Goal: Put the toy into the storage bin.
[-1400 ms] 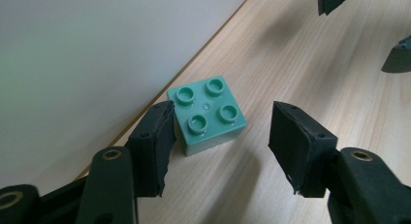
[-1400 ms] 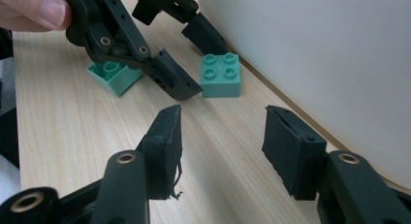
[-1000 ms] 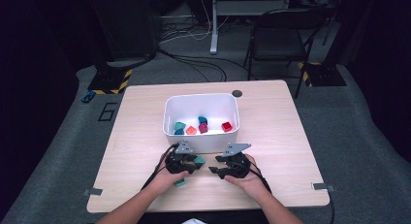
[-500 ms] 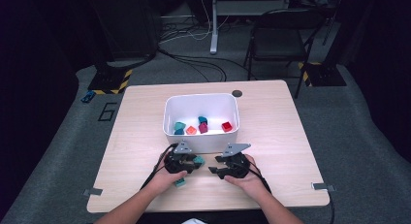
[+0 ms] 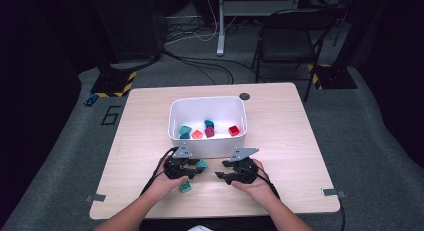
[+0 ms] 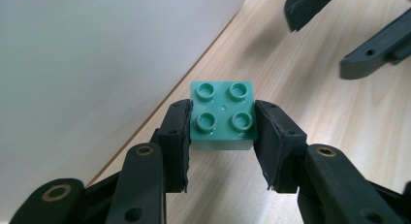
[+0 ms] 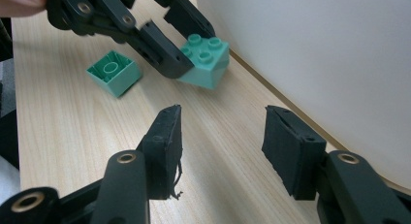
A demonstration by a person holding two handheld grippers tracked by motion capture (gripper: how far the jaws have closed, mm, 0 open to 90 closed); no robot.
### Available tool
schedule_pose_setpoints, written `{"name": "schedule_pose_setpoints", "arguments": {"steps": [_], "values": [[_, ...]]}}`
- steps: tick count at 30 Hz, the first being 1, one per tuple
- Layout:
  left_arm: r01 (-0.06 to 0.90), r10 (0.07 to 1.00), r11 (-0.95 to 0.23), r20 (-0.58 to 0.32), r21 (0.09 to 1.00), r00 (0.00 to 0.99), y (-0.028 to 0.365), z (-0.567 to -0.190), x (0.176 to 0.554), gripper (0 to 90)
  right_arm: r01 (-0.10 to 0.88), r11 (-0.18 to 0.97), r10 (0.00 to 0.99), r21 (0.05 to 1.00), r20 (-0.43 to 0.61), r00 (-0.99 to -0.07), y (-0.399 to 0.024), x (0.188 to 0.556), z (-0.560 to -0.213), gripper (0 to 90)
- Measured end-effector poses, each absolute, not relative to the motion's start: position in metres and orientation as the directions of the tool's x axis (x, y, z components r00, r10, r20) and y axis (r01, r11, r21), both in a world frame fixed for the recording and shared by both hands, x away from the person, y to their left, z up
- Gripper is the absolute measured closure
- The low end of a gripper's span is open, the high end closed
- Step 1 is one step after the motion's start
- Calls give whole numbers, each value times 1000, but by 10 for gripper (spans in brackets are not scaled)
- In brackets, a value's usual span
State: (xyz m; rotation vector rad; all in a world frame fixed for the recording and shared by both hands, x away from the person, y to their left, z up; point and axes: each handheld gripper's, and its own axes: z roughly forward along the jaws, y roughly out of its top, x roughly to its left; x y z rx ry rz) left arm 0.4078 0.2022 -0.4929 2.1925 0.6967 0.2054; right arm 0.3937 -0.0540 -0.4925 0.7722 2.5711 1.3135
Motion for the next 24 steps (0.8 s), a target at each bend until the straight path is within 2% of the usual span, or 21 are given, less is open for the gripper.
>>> {"name": "schedule_pose_setpoints", "arguments": {"steps": [12,24], "values": [[391,525,-509,-84,767,847,211,-456,399,588,370,486,507,792,89,-857,-53,394,-493,480],[370,499,-480,-99,796,861,218,-400,399,588,376,483,512,791,94,-854,-53,393,-493,480]]}}
